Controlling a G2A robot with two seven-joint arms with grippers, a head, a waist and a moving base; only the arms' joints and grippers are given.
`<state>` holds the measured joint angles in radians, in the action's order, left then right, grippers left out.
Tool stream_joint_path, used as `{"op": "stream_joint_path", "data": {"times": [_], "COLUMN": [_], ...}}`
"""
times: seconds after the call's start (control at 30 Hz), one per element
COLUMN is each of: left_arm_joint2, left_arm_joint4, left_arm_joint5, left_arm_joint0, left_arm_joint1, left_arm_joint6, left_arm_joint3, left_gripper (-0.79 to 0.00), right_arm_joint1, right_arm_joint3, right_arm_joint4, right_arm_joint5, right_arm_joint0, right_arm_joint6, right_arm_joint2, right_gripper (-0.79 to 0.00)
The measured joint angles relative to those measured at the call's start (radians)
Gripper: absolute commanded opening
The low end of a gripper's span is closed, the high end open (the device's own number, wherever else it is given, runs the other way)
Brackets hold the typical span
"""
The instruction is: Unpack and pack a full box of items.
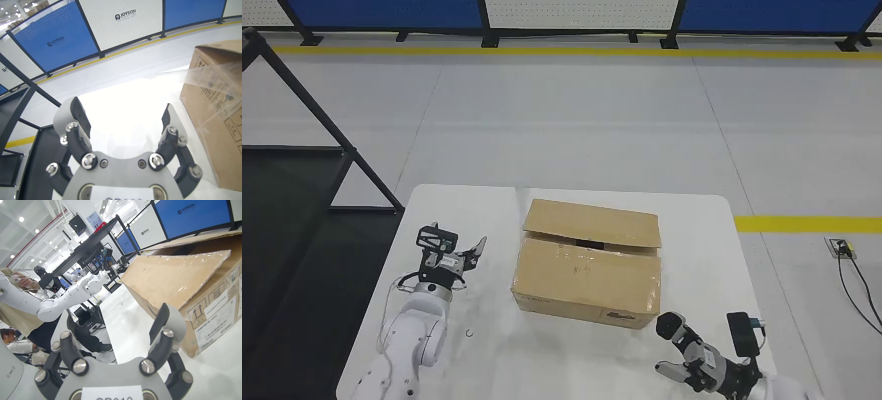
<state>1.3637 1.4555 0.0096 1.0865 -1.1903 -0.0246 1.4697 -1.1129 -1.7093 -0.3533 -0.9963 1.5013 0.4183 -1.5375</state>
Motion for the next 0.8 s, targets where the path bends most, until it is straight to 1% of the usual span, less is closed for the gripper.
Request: {"op": "stream_joint_path", "data": {"times": [0.23, 0.33, 0.47, 0.53, 0.7, 0.8], "left_arm_joint2": [-0.001, -0.030, -0.094, -0.137, -0.223, -0.262], "left_arm_joint4": [0.006, 0.073, 0.170, 0.219, 0.281, 0.287], "left_arm_joint5": [0.001, -0.024, 0.012, 0.026, 0.048, 0.063], "left_arm_joint0": [-0.003, -0.044, -0.136, -0.190, -0.313, -0.367], "left_arm_joint1": [0.000, -0.002, -0.015, -0.025, -0.052, -0.070], "left_arm_joint6": [0.003, 0.035, 0.107, 0.133, 0.200, 0.249], "left_arm_joint3": [-0.007, -0.060, -0.189, -0.267, -0.450, -0.539], "left_gripper": [0.000, 0.000, 0.000, 0.000, 0.000, 0.000], "right_arm_joint1": [0.000, 0.000, 0.000, 0.000, 0.000, 0.001], "right_arm_joint3": [0.000, 0.000, 0.000, -0.003, -0.029, -0.050], "right_arm_joint4": [0.000, 0.000, 0.000, -0.002, -0.028, -0.047], "right_arm_joint5": [0.000, 0.000, 0.000, 0.006, 0.024, 0.024], "right_arm_joint0": [0.000, 0.000, 0.000, 0.002, 0.041, 0.075], "right_arm_joint6": [0.000, 0.000, 0.000, -0.004, -0.053, -0.083], "right_arm_joint2": [0.000, 0.000, 0.000, 0.001, -0.012, -0.027], "right_gripper": [0.000, 0.000, 0.000, 0.000, 0.000, 0.000]}}
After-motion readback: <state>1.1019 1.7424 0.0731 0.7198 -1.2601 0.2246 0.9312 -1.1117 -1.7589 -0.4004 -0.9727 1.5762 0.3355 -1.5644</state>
